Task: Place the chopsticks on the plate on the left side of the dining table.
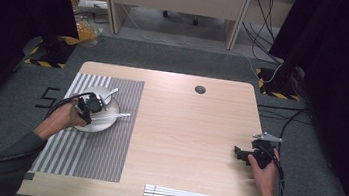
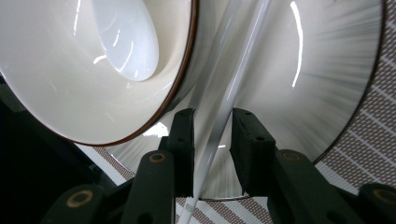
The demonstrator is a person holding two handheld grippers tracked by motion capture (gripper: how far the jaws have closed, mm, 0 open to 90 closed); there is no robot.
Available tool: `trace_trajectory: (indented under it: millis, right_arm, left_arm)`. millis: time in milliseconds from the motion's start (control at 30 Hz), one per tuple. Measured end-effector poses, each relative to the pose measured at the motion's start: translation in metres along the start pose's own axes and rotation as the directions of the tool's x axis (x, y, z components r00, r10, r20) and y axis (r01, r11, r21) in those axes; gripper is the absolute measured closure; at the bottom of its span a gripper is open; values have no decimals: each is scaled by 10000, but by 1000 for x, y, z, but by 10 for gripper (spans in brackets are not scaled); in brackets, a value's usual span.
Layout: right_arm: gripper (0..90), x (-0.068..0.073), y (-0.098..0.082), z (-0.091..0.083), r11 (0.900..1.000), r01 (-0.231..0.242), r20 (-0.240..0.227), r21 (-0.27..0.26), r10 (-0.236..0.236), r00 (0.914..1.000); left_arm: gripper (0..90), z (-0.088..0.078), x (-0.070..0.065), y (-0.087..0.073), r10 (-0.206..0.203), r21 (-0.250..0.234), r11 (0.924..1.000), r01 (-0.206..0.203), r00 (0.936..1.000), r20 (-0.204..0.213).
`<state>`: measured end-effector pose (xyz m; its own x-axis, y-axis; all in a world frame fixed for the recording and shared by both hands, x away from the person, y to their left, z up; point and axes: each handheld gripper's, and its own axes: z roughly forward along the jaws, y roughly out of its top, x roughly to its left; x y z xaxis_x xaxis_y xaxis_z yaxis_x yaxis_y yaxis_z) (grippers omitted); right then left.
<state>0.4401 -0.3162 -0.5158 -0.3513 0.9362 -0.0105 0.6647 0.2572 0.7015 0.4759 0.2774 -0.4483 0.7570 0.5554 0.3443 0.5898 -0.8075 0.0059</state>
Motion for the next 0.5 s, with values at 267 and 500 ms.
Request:
trace_trajectory:
  millis: [267,500]
  right_arm:
    - [4,0,0,0,10000,1,0,0,-1,10000]
    - [4,0,0,0,10000,-1,1,0,1,10000]
  left_arm:
    - [702,4,8,-3,-214,40,9998,214,9997,-86]
    - [695,6,10,-4,-229,115,9997,230,9997,-55]
